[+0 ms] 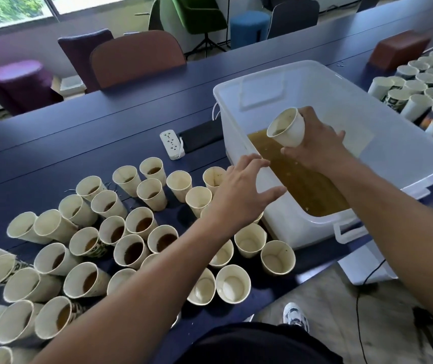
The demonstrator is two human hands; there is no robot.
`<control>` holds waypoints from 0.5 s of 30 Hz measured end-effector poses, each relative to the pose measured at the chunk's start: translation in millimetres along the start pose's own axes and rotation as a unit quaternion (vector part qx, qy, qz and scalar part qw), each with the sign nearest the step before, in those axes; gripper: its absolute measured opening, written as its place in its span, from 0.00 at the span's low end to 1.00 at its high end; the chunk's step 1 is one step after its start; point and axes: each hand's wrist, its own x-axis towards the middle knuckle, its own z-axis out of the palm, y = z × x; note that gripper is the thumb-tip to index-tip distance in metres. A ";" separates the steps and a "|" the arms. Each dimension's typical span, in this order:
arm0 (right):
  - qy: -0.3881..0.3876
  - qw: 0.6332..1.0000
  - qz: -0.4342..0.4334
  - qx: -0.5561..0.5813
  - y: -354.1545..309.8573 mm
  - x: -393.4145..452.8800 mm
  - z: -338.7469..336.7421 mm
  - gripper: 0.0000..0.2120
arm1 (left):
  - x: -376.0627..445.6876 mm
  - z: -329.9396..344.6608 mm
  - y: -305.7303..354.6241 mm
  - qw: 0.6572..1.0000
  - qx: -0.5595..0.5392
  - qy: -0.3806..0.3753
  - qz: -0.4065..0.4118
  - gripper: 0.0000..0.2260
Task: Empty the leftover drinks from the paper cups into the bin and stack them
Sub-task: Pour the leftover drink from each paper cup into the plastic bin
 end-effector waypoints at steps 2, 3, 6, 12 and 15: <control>0.000 1.000 -0.002 -0.011 0.1 1.1 0.9 0.33 | -0.6 -0.3 1.1 1.000 0.009 -0.001 -0.004 0.29; 0.000 1.000 -0.002 -0.016 0.1 1.7 1.5 0.33 | -0.7 -0.3 1.5 1.000 0.014 -0.002 -0.006 0.30; 0.004 0.999 0.001 -0.034 2.7 3.1 5.6 0.32 | -1.1 -0.1 2.4 1.000 0.025 -0.013 -0.013 0.31; 0.012 0.998 0.000 -0.068 10.8 5.6 8.2 0.31 | -1.3 -0.6 2.5 0.999 0.017 -0.021 -0.023 0.32; 0.016 0.997 0.003 -0.078 12.7 6.1 9.1 0.30 | -1.4 -0.7 2.1 0.999 0.007 -0.023 -0.030 0.32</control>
